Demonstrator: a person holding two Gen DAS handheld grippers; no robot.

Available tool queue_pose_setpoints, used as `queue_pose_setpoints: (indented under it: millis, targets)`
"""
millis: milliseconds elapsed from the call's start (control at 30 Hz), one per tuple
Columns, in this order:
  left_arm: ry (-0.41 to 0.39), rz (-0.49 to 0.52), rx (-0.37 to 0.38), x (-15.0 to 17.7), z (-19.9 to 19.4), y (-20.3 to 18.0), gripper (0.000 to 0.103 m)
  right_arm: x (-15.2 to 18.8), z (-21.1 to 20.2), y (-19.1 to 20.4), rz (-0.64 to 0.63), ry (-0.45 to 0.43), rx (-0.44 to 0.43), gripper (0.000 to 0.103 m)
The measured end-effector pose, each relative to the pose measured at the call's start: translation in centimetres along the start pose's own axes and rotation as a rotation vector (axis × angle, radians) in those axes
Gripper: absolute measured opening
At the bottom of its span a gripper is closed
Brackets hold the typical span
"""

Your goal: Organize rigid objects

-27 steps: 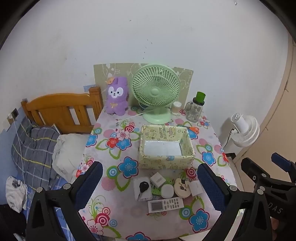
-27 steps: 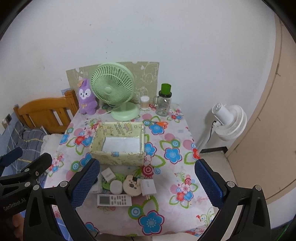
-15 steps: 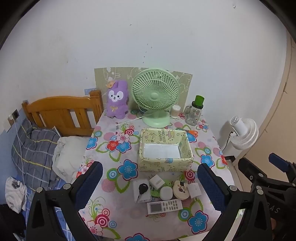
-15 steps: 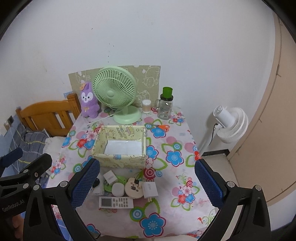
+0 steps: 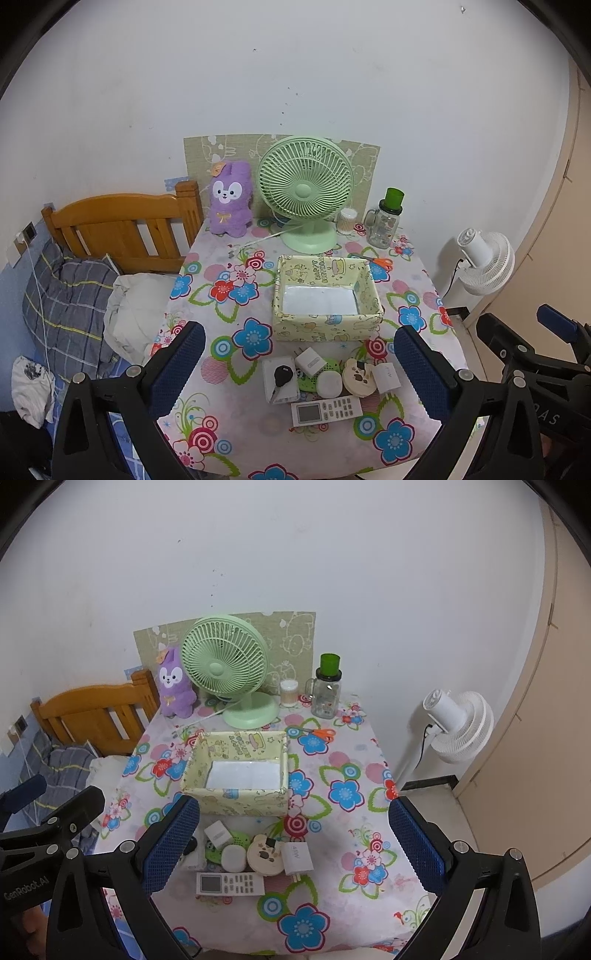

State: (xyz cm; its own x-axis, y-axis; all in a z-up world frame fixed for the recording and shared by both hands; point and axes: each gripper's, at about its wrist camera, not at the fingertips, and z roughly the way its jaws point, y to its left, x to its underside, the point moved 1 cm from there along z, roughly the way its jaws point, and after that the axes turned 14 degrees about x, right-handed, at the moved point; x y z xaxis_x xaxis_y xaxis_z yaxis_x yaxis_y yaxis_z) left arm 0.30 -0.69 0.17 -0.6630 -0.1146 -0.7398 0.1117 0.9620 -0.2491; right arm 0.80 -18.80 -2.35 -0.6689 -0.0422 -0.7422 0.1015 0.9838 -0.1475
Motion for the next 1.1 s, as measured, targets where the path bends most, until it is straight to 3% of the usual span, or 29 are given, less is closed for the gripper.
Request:
queue_pose_setpoints:
  millis: [333,1100]
  targets:
    - [0.029,0.0,-0.027,-0.2,0.4,0.3,0.103,-0.2,0.2,0.1,0.001,-0.006,-0.007,0.103]
    - [0.035,-0.018,-0.003,-0.4,1.3,0.5,0.103,-0.5,0.6,0.2,0.007,-0.003,0.02,0.103]
